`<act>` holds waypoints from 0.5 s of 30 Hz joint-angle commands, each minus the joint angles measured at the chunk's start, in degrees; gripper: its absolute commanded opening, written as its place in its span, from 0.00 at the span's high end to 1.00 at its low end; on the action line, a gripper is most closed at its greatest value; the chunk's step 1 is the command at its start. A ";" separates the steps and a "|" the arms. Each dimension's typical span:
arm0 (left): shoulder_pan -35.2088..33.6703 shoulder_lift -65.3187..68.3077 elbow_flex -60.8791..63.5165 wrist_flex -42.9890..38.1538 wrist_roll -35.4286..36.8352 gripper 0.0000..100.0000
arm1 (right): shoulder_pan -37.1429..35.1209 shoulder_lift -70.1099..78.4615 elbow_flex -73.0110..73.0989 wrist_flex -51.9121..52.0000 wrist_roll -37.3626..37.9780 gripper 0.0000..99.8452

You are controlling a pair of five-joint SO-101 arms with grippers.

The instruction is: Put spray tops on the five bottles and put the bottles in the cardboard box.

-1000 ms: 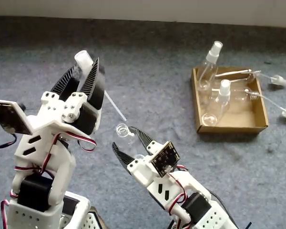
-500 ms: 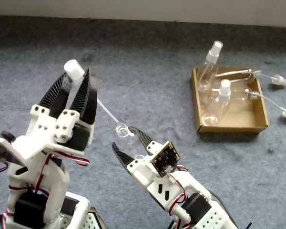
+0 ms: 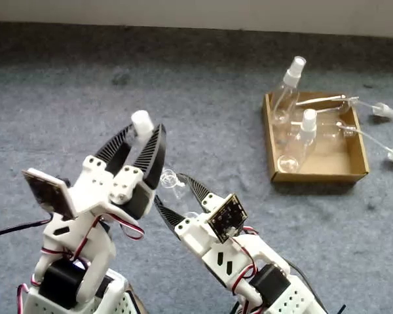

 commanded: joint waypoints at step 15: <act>7.78 -11.91 16.84 4.31 -17.67 1.00 | 3.03 -0.75 -0.40 -1.54 -0.44 0.96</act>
